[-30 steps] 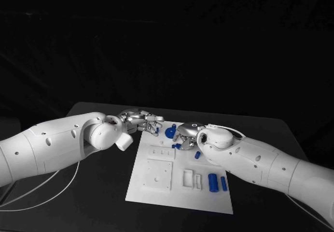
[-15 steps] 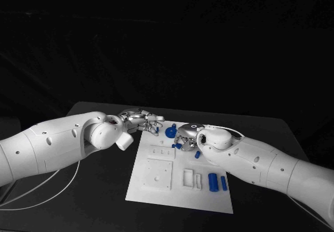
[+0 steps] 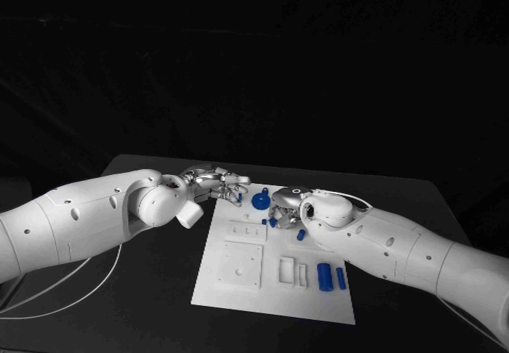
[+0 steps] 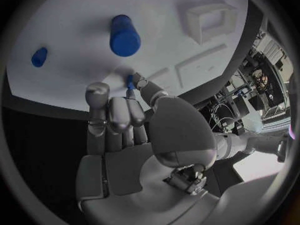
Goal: Assemble the parts on the task board
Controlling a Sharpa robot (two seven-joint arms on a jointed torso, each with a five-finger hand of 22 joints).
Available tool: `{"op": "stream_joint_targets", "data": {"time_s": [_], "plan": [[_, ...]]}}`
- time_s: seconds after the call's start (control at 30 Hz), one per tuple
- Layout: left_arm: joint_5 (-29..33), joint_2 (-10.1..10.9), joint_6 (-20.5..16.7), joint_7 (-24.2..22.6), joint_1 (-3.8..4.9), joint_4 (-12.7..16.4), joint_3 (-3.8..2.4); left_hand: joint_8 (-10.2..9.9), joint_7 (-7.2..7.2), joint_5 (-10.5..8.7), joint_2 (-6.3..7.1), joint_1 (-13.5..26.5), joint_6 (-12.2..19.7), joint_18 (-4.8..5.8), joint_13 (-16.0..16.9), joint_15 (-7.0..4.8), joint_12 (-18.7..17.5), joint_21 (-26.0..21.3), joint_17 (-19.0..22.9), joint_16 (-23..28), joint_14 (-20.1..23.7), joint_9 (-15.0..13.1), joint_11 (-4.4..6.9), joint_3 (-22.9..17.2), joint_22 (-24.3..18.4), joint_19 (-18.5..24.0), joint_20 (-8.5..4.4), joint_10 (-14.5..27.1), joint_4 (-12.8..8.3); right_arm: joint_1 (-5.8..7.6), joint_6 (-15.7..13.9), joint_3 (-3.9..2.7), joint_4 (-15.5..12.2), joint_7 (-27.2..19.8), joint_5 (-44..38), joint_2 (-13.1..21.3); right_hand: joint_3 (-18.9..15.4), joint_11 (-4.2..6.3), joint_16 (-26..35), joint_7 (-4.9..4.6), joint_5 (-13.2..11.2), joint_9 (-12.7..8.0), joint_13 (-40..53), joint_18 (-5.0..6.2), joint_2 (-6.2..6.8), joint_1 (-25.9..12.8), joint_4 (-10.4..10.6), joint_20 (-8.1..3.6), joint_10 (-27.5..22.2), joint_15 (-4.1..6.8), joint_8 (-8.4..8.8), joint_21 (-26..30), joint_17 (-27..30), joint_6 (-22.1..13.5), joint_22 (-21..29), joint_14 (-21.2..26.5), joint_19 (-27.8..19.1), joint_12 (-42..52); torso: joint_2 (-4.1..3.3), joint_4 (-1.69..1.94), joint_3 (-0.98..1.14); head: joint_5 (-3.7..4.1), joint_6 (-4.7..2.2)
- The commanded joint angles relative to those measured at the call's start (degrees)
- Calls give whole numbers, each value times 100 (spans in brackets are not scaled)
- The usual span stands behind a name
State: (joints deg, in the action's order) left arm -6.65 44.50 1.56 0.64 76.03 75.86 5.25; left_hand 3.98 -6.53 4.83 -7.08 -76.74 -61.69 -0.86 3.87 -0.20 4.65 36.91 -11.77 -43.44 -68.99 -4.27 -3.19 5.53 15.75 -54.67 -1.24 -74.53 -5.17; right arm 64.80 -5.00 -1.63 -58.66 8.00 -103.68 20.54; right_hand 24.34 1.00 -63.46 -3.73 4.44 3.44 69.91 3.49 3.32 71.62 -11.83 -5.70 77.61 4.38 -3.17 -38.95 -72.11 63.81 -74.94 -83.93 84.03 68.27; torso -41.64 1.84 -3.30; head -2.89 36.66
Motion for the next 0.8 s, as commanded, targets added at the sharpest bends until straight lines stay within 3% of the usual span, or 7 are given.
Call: {"op": "stream_joint_targets", "data": {"time_s": [0.03,0.3,0.5,0.8], "plan": [[-9,-6,76,-19,7,7,-3,14,0,-20,39,12,55,14,-7,12,-2,33,-8,21,-9,7,2,-23,-2,45,-2,36,-5,-3,-171,2,-1,207,-80,-4,1,-55,-38,-22,-20,14,2,87,31,-56,171,51,-5,-43,-35,-20,-2,129,-245,-28,302,34,-1,-3,-2,1,4],[-21,-1,77,-13,7,8,-3,14,-1,-20,41,16,60,14,-7,13,-2,34,-8,21,-9,7,1,-20,-4,46,-2,38,0,-3,-166,2,-27,469,-103,9,-151,-74,-39,-50,13,16,-32,96,176,-59,462,72,-8,-65,-39,-42,7,258,-218,-29,302,22,2,-1,0,6,8],[-23,4,81,-5,7,8,-3,13,-4,-19,42,16,67,13,-7,13,-3,35,-8,20,-11,8,-1,-19,-5,43,-2,42,2,-3,-87,3,-34,767,-164,31,-315,-57,-29,-46,249,16,-55,107,344,-230,723,91,-27,-87,-39,-48,19,285,-197,-29,304,1,2,-6,0,13,10],[-26,12,88,4,7,8,-3,13,-4,-19,42,16,67,13,-7,13,-3,35,-8,20,-11,8,-1,-19,-5,43,-2,42,2,-13,9,3,-89,1137,-218,66,-549,-44,6,-34,252,17,-91,105,572,-288,1277,91,-38,-87,-39,-29,55,281,-121,-29,301,-31,-1,-6,5,31,8]]}}
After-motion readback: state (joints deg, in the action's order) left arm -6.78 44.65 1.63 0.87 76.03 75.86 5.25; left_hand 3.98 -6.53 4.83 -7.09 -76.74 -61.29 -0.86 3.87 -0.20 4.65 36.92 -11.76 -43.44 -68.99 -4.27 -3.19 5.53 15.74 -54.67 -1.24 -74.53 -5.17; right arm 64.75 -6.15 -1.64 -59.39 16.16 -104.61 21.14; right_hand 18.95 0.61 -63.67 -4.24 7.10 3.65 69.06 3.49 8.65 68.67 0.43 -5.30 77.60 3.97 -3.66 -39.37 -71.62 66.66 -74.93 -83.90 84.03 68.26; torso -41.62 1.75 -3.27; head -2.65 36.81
